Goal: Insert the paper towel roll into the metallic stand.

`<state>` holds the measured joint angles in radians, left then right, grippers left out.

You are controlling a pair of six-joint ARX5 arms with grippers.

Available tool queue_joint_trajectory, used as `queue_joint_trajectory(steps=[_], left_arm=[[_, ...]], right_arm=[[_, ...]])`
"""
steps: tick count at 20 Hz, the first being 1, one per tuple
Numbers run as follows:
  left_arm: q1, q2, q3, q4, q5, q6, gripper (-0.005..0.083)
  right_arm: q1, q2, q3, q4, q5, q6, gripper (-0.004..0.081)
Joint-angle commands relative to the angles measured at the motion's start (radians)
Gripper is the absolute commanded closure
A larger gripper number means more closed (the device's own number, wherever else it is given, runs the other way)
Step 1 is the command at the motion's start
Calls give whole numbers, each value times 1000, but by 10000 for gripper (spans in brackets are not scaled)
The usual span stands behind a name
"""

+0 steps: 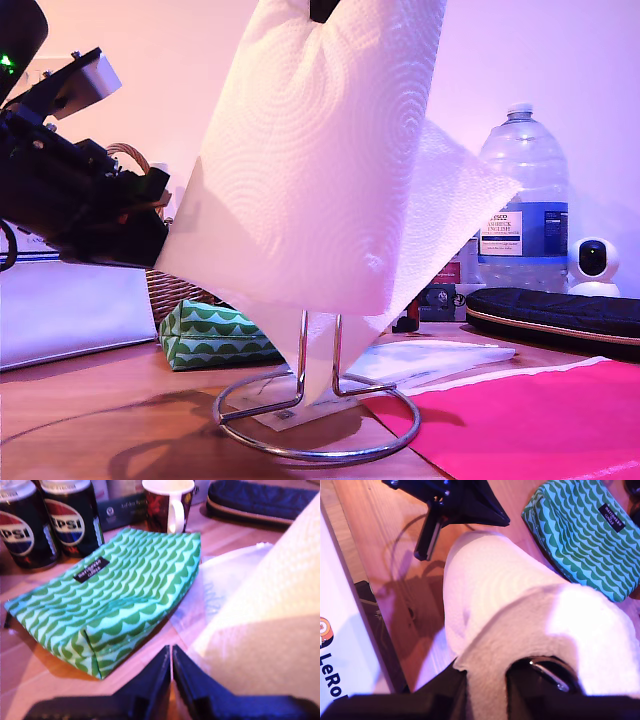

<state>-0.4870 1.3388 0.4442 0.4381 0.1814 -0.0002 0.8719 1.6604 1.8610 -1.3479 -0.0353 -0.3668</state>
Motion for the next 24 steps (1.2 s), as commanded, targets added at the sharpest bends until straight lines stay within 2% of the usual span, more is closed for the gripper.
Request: queue_joint_trajectory(steps=[1, 4, 10, 13, 20, 22, 24], left_arm=[[3, 0, -14, 2, 2, 2, 797], [3, 0, -14, 3, 1, 9, 797], [3, 0, -14, 3, 1, 9, 797], [3, 0, -14, 0, 2, 9, 797], [3, 0, -14, -15, 2, 9, 797], [3, 0, -14, -14, 2, 9, 797], [3, 0, -14, -3, 2, 9, 797]], right_arm=[[18, -1, -13, -6, -7, 21, 709], [36, -3, -13, -10, -7, 31, 598], [51, -22, -9, -10, 15, 30, 580], [51, -23, 34, -10, 48, 31, 540], [51, -24, 122, -11, 47, 39, 546], [50, -24, 137, -11, 48, 47, 631], [37, -24, 139, -8, 49, 54, 786]])
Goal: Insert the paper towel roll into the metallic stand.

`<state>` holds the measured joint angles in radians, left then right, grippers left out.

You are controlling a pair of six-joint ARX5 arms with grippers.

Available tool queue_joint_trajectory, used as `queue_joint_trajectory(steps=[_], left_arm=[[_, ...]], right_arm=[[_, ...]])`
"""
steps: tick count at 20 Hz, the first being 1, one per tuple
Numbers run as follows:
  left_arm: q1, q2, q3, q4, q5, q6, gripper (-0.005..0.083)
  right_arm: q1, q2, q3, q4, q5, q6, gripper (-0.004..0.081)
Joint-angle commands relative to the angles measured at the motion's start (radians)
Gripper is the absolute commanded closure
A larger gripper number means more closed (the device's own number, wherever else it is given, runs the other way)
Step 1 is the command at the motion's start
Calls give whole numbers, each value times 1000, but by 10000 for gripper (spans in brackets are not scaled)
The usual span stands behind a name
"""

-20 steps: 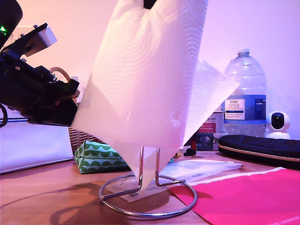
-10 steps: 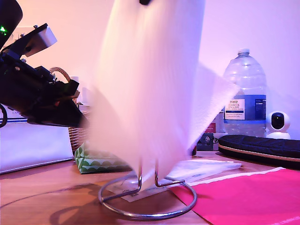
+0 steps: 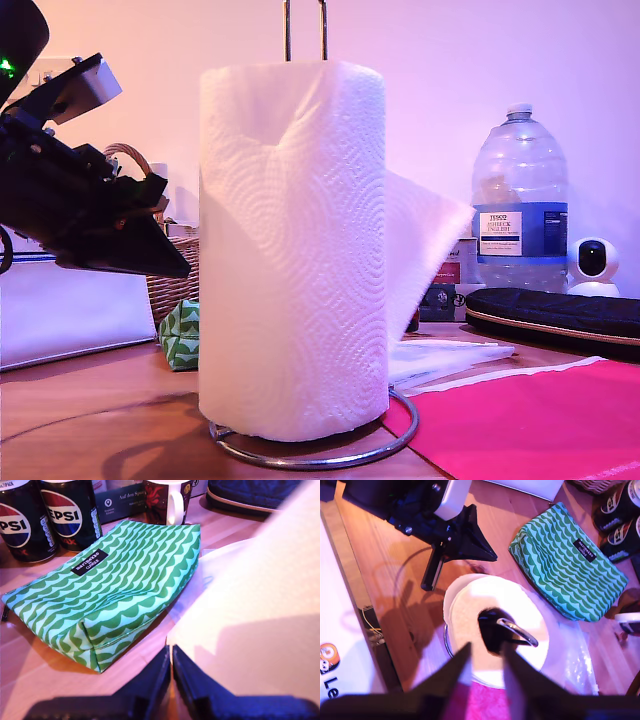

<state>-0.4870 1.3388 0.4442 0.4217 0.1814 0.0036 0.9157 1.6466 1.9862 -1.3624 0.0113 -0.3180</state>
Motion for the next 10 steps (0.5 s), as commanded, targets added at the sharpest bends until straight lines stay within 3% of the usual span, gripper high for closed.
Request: queue_joint_trajectory(steps=[1, 6, 10], left_arm=[[3, 0, -14, 19, 2, 5, 797], [17, 0, -14, 49, 2, 5, 797], [59, 0, -14, 82, 52, 4, 797]], right_arm=[[-30, -11, 14, 14, 3, 5, 782], [-183, -11, 13, 209, -2, 89, 782], [-330, -11, 3, 379, -5, 144, 782]])
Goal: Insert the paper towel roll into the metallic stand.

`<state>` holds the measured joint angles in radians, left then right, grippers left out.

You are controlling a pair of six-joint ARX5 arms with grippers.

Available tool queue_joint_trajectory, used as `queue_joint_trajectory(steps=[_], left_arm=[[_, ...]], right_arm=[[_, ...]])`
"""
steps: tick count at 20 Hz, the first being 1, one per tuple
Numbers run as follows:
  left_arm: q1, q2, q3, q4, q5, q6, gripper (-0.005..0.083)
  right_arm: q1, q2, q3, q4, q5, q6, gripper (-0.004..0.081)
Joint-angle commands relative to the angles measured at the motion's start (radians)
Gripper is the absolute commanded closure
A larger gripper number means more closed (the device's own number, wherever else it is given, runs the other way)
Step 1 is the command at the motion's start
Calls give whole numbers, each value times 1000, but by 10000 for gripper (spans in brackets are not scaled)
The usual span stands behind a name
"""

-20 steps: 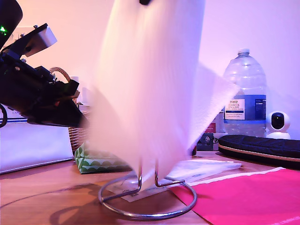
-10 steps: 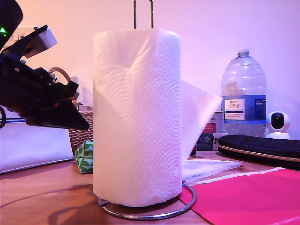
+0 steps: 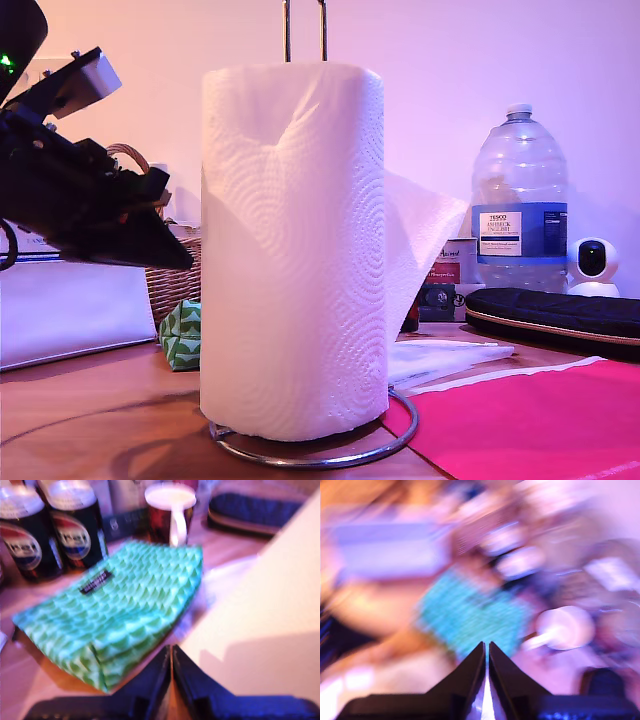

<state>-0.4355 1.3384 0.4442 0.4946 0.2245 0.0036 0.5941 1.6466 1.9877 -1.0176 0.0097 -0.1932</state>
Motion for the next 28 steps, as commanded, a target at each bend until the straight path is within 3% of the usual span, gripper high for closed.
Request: queue_joint_trajectory(steps=[1, 6, 10, 21, 28], left_arm=[[19, 0, -14, 8, 19, 4, 797], [62, 0, -14, 63, 98, 4, 797], [77, 0, -14, 90, 118, 3, 797], [177, 0, -14, 86, 188, -3, 797], [229, 0, -14, 79, 251, -3, 797]], right_arm=[[-45, -11, -7, 73, -3, 33, 782], [-204, -11, -143, 201, -8, 44, 782], [-297, -11, -318, 325, -93, 38, 782], [-387, -39, -676, 666, -143, 39, 782], [-453, -211, -938, 824, -169, 54, 782]])
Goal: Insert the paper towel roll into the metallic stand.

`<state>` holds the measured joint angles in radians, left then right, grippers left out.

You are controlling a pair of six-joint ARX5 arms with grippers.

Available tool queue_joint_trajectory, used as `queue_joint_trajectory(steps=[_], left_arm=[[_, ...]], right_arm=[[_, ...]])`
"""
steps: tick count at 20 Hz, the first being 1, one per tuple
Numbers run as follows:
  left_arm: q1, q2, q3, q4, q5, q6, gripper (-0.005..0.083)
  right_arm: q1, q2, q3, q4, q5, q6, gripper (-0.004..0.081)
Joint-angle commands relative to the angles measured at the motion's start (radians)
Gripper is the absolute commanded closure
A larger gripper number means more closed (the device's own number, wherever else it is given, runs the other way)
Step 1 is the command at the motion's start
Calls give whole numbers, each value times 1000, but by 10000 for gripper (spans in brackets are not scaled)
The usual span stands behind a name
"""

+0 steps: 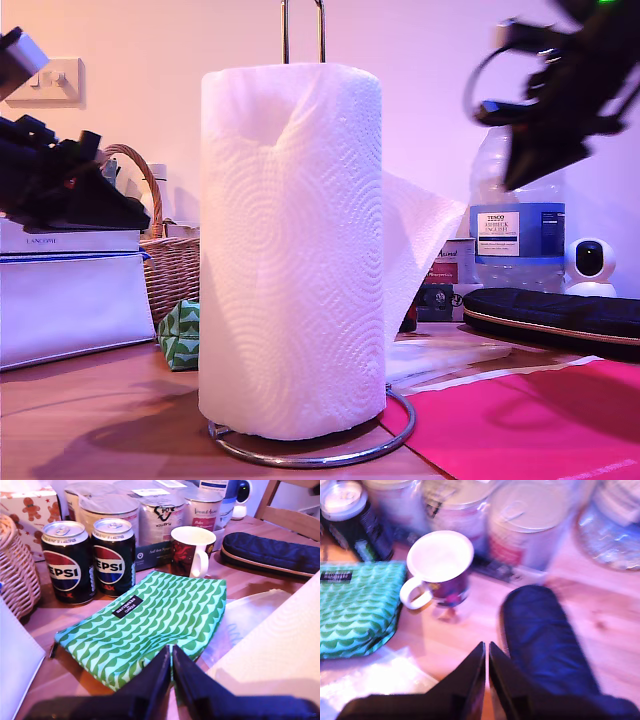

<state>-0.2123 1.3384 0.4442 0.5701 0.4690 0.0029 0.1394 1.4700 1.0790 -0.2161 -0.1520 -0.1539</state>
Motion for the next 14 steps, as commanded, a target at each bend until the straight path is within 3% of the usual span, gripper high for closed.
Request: queue_joint_trajectory(steps=[1, 7, 14], left_arm=[[10, 0, -14, 3, 9, -3, 797], [27, -51, -14, -7, 40, -4, 797], [27, -235, -14, -160, 39, -11, 797]], right_arm=[[-5, -68, -70, 47, -9, 19, 782], [-56, -291, -291, 108, -53, 27, 782], [-59, -612, -504, 129, -58, 61, 782]])
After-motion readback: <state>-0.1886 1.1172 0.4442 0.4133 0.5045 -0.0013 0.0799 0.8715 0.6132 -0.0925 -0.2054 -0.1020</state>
